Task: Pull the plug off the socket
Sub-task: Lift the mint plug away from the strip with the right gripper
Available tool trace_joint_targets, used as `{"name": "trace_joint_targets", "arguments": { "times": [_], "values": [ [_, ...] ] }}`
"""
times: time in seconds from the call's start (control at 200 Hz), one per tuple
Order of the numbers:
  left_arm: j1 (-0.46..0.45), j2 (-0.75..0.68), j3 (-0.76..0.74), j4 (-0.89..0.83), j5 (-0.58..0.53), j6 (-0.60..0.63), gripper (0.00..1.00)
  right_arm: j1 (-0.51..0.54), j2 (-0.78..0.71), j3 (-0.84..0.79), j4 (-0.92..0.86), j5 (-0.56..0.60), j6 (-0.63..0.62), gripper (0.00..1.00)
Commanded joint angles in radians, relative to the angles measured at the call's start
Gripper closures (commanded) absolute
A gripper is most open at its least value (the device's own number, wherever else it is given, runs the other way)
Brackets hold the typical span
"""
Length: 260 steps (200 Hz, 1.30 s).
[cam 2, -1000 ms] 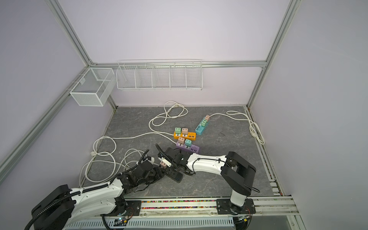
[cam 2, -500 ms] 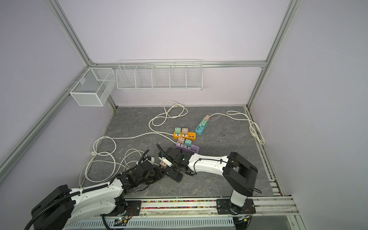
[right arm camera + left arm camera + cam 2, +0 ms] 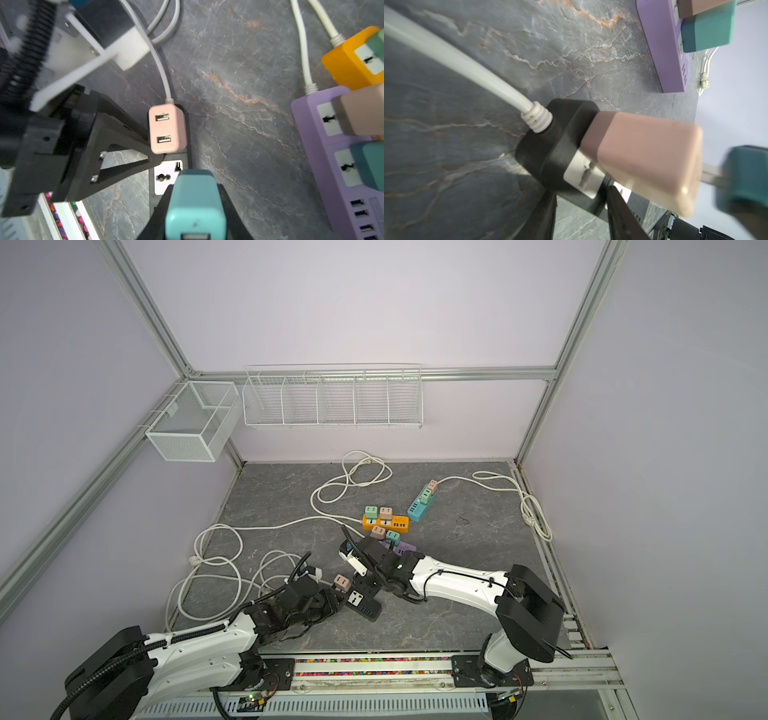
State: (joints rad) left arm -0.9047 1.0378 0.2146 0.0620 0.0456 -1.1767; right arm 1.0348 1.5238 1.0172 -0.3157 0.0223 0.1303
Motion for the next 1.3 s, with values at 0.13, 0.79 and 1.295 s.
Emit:
{"name": "trace_joint_targets", "arguments": {
  "times": [0.13,0.79,1.295],
  "values": [
    [-0.006,-0.061,0.03,-0.22,-0.072,0.015,0.57,-0.037,-0.089,-0.028,0.03,-0.097,0.115,0.93],
    [0.089,-0.412,0.179,-0.606,-0.186,0.145,0.53,-0.089,0.022,0.036,0.236,-0.089,0.448,0.93],
    [0.211,-0.314,0.294,-0.615,-0.165,0.317,0.49,-0.102,0.199,0.045,0.46,-0.059,0.667,0.93]
  ]
}}
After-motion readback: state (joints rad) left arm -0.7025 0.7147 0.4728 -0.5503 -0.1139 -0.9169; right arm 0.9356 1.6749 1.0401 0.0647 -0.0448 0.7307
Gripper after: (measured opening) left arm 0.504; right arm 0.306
